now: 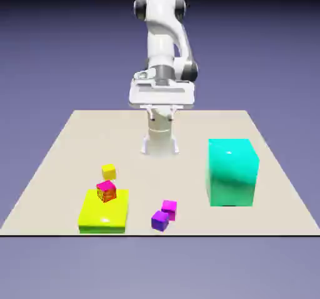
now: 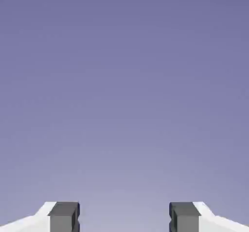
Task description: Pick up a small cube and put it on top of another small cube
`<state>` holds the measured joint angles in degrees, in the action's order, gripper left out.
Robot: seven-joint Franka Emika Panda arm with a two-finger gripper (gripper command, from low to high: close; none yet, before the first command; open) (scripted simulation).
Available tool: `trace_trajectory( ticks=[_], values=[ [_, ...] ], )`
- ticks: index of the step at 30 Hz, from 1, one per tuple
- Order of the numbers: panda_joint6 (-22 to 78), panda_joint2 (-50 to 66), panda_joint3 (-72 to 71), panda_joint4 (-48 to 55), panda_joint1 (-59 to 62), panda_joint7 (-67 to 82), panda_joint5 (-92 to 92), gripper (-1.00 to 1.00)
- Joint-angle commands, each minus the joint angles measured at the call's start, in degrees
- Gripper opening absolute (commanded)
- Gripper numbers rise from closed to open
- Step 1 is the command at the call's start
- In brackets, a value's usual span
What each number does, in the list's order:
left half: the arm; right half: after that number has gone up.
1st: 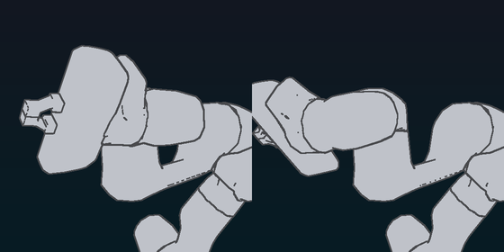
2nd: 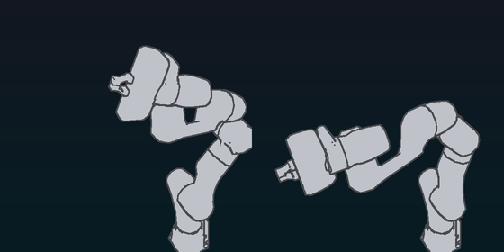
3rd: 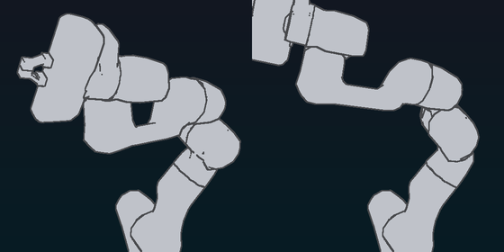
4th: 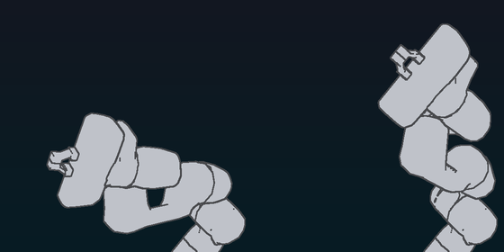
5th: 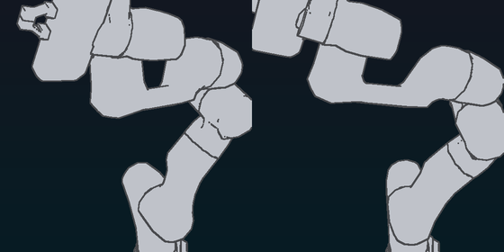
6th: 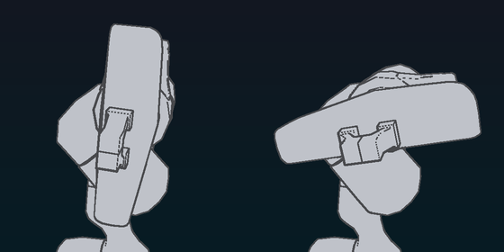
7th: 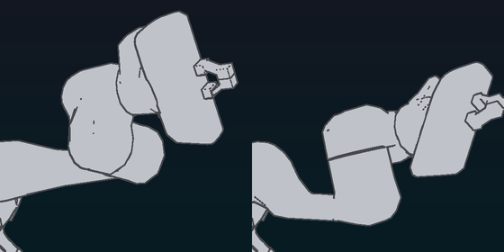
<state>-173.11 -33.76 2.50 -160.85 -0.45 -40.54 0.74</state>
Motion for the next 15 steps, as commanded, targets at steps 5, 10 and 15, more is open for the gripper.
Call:
trace_trajectory(
  ticks=[5, 10, 15],
  values=[
    [3.7, -4.6, 10.4, 0.6, 1.0, 7.9, 3.1, 0.0],
    [7.4, -9.1, 20.8, 1.2, 2.0, 15.9, 6.1, 0.0],
    [11.1, -13.7, 31.1, 1.8, 3.0, 23.8, 9.2, 0.0]
  ],
)
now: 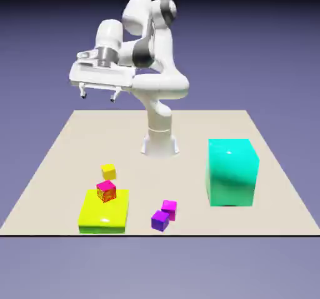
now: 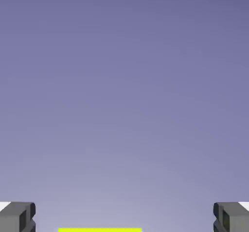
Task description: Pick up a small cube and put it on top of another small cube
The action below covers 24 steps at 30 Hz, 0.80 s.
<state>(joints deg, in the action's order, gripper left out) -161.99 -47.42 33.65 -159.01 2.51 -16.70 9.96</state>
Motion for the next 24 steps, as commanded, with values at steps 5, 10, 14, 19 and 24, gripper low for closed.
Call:
trace_trajectory(
  ticks=[5, 10, 14, 19, 24],
  values=[
    [3.7, -4.6, 10.4, 0.6, 1.0, 7.9, 3.1, 0.0],
    [7.4, -9.1, 20.8, 1.2, 2.0, 15.9, 6.1, 0.0],
    [10.4, -12.8, 29.1, 1.7, 2.8, 22.2, 8.6, 0.0],
    [14.1, -17.3, 39.5, 2.3, 3.7, 30.2, 11.7, 0.0],
    [17.8, -21.9, 49.8, 2.9, 4.7, 38.1, 14.7, 0.0]
  ],
)
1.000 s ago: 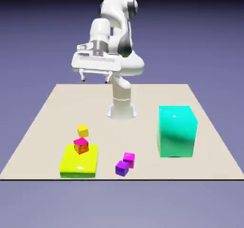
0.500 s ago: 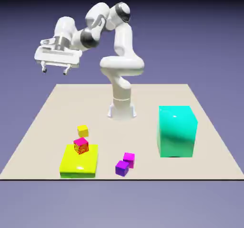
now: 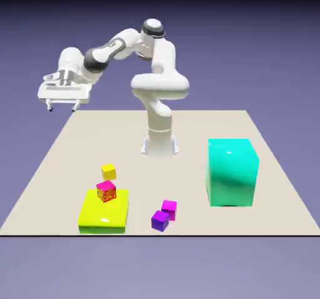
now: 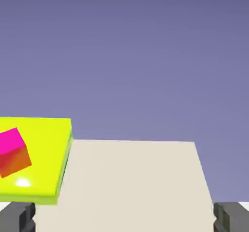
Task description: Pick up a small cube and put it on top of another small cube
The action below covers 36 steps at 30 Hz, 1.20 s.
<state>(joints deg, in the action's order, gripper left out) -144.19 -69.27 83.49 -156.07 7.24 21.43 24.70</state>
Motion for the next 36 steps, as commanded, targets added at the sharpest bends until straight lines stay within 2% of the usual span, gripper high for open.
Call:
trace_trajectory(
  ticks=[1, 24, 29, 30, 34, 36],
  values=[
    [0.7, -0.9, 2.1, 0.1, 0.2, 1.6, 0.6, 0.0],
    [17.6, -21.6, 49.3, 2.9, 4.7, 37.7, 14.6, 0.0],
    [9.0, -25.5, 56.0, 3.6, -2.2, 36.7, 20.5, 0.0],
    [9.0, -25.5, 56.0, 3.6, -2.2, 36.7, 20.5, -1.0],
    [16.5, -22.1, 50.1, 3.0, 3.8, 37.6, 15.3, -1.0],
    [16.0, -19.4, 46.9, 3.4, 3.4, 35.0, 12.8, -1.0]
  ],
)
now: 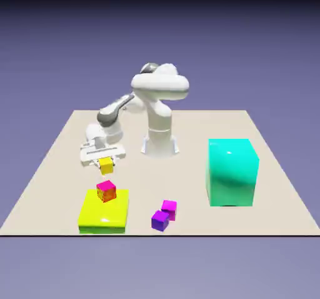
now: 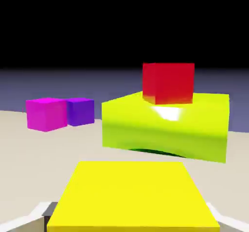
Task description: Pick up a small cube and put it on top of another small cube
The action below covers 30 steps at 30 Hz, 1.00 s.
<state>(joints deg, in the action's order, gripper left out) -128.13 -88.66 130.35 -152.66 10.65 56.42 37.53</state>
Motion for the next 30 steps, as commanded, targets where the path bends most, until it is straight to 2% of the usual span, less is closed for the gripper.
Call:
trace_trajectory(
  ticks=[1, 26, 30],
  values=[
    [-1.8, 0.8, -1.4, 0.0, -2.1, -1.5, -0.3, -1.0],
    [-38.2, 2.0, -18.1, -3.8, -54.0, -19.6, 7.4, -1.0],
    [-42.2, -1.0, -12.8, -4.1, -62.3, -17.0, 5.3, -1.0]
  ],
)
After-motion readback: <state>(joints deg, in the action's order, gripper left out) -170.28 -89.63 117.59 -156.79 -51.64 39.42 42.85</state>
